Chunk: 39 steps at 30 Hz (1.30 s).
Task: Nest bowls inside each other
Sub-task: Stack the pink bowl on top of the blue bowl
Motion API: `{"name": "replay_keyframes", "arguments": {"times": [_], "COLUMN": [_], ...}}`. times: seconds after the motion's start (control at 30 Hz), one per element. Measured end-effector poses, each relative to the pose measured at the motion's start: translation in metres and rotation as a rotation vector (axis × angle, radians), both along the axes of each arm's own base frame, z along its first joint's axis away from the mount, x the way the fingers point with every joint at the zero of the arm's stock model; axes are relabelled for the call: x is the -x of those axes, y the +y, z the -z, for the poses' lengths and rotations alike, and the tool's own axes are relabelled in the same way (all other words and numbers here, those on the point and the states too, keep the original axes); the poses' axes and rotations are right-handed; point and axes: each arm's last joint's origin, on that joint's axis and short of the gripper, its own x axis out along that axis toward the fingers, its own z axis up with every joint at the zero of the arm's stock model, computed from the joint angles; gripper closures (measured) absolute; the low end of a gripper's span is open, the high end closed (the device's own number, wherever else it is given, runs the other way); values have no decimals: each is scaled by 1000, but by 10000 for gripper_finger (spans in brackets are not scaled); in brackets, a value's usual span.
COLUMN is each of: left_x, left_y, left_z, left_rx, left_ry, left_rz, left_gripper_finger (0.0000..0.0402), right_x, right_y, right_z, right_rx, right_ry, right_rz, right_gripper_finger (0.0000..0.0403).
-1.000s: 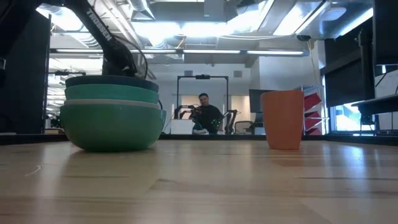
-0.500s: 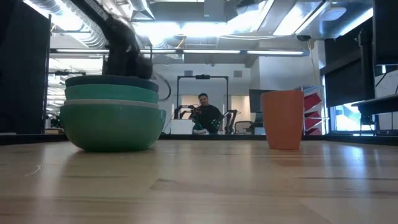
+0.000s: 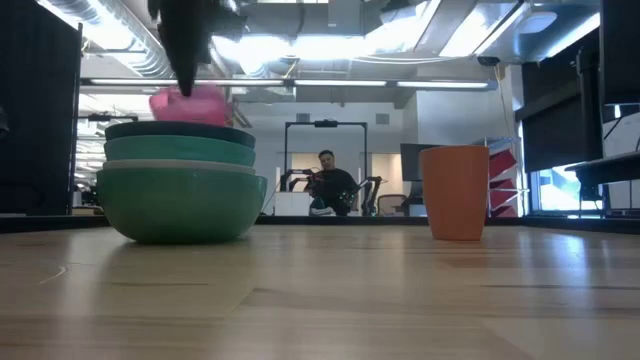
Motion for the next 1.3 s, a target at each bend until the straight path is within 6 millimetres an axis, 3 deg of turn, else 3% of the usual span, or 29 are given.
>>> {"name": "replay_keyframes", "arguments": {"times": [0.17, 0.63, 0.87, 1.3], "left_x": [-11, -51, -62, -60], "left_y": [-61, -122, -138, -129], "left_z": [-10, 41, 65, 90], "left_rx": [15, 51, 81, 154], "left_ry": [-65, 66, 165, 211], "left_rz": [155, 313, 422, 385], "left_gripper_finger": [402, 401, 401, 387], "right_x": [3, 6, 5, 5], "right_y": [-1, -2, -1, -1], "right_z": [4, 4, 5, 5], "right_rx": [-20, -40, -69, -73], "right_ry": [23, 14, 17, 20], "right_rz": [15, 11, -21, -28], "right_gripper_finger": [272, 272, 272, 272]}}
